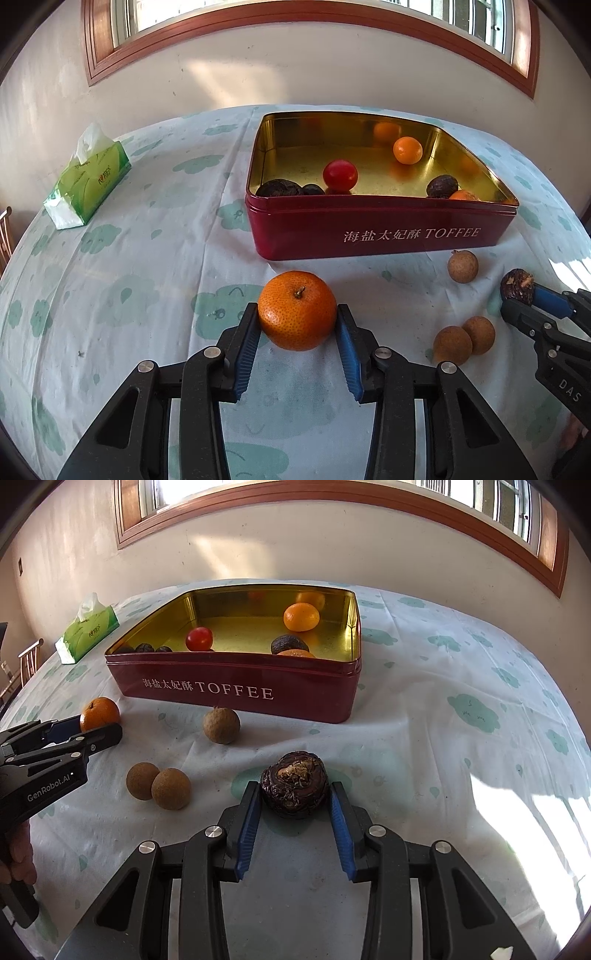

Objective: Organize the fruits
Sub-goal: 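Grasp the dark dried fruit with the right gripper while the left grasps the mandarin, then carry the mandarin and dried fruit over the tin and open both grippers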

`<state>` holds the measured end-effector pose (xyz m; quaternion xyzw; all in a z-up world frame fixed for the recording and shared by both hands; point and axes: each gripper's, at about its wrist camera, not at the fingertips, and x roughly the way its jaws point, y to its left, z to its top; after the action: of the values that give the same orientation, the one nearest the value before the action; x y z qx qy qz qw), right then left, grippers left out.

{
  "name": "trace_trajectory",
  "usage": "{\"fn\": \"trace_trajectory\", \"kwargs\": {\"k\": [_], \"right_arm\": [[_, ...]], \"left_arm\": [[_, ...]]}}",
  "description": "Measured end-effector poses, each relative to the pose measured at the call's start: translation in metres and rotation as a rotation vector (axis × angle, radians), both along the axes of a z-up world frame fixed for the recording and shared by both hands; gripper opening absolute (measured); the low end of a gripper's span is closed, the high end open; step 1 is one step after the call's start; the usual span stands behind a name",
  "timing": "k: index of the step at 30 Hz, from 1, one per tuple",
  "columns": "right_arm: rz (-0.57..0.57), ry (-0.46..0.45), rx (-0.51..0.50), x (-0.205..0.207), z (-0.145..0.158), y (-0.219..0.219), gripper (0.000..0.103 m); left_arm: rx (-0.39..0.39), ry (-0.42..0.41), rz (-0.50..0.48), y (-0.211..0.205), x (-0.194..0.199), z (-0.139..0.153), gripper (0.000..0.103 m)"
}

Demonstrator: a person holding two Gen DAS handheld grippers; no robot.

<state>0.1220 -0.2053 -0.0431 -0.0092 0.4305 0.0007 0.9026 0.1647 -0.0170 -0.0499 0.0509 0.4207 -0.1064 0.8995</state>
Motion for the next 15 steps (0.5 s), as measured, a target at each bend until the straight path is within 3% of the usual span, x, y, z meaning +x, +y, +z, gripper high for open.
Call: {"fn": "trace_trajectory", "kwargs": {"k": [15], "right_arm": [[0.0, 0.005, -0.003, 0.0004, -0.0002, -0.0001, 0.035]], "left_arm": [[0.012, -0.005, -0.001, -0.0017, -0.0087, -0.001, 0.041]]}}
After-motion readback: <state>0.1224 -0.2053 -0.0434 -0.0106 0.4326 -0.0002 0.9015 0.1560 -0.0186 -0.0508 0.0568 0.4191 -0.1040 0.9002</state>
